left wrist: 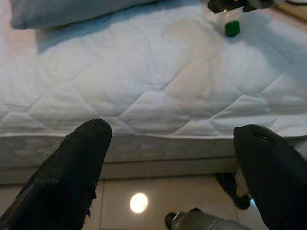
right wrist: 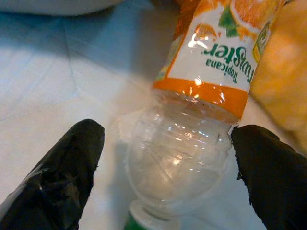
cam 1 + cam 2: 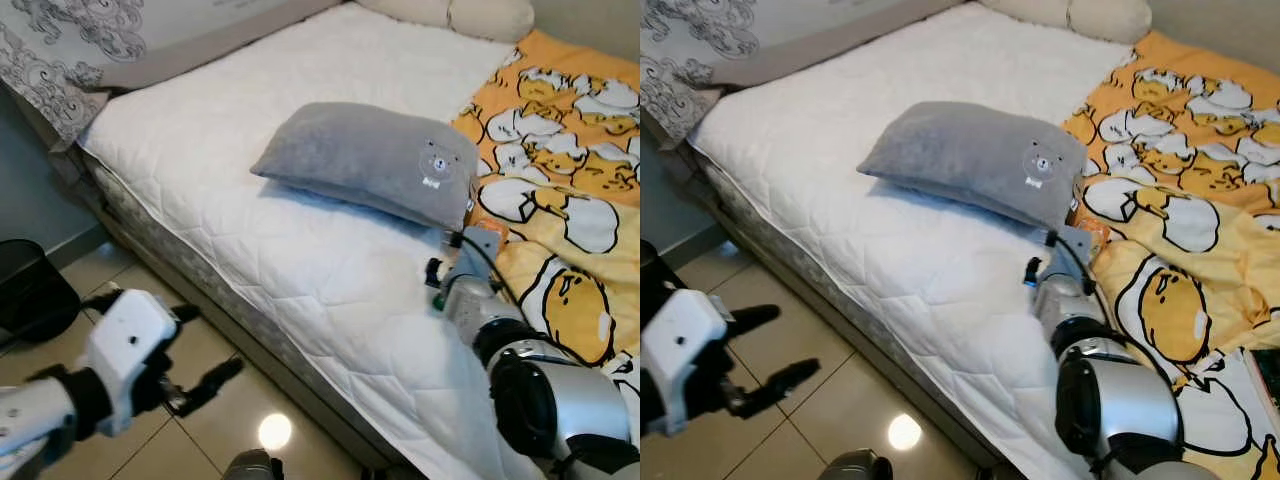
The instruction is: Clean up the room
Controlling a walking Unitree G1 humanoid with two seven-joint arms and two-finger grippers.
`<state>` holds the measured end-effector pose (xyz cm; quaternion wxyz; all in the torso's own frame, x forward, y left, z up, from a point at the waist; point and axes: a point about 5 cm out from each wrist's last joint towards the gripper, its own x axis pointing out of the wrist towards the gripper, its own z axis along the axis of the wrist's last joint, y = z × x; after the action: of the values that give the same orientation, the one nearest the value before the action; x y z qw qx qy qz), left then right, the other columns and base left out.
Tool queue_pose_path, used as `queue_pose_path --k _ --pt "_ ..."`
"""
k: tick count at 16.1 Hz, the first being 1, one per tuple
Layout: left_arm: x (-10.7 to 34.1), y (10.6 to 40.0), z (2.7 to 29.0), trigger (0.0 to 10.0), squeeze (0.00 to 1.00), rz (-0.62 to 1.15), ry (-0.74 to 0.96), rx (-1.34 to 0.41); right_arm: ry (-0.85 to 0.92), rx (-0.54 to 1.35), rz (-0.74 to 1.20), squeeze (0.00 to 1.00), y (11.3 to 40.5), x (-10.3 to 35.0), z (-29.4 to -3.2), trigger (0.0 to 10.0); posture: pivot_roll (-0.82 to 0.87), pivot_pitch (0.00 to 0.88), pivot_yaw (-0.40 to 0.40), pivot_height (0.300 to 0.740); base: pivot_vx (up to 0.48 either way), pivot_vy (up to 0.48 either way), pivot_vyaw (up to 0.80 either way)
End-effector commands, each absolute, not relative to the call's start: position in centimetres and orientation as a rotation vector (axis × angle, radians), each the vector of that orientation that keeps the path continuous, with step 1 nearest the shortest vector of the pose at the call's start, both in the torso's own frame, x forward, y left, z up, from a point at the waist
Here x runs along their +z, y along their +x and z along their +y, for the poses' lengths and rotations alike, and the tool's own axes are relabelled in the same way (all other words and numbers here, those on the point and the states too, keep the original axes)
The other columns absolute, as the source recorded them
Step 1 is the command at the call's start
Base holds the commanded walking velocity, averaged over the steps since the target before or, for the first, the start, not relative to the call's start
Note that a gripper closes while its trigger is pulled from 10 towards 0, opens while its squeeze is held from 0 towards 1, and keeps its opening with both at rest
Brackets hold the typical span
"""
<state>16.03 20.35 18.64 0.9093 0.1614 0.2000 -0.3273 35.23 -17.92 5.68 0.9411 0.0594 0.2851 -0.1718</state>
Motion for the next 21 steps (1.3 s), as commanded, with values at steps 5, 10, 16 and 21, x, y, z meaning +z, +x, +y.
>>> queue_pose_path --k 5,10,16,21 --pt "19.8 14.8 20.6 10.0 0.00 0.442 0.357 -0.700 0.107 -0.403 0.595 0.00 34.4 4.6 -18.4 10.0 0.41 0.152 0.049 0.740 0.000 0.000 0.00" --pt "20.5 15.0 20.6 10.0 0.00 0.446 0.358 -0.711 0.266 -0.442 0.563 0.00 34.3 4.5 -18.6 4.2 0.44 0.152 0.066 0.740 0.000 0.000 0.00" --pt "20.8 15.1 20.5 10.0 0.00 0.441 0.342 -0.722 0.293 -0.416 0.494 0.00 34.8 5.3 -18.8 0.0 0.44 0.147 0.069 0.740 0.000 0.000 0.00" --pt "20.9 15.2 20.5 10.0 0.00 0.441 0.335 -0.724 0.290 -0.432 0.501 0.00 34.7 5.2 -18.8 0.0 0.45 0.139 0.064 0.740 0.000 0.000 0.00"
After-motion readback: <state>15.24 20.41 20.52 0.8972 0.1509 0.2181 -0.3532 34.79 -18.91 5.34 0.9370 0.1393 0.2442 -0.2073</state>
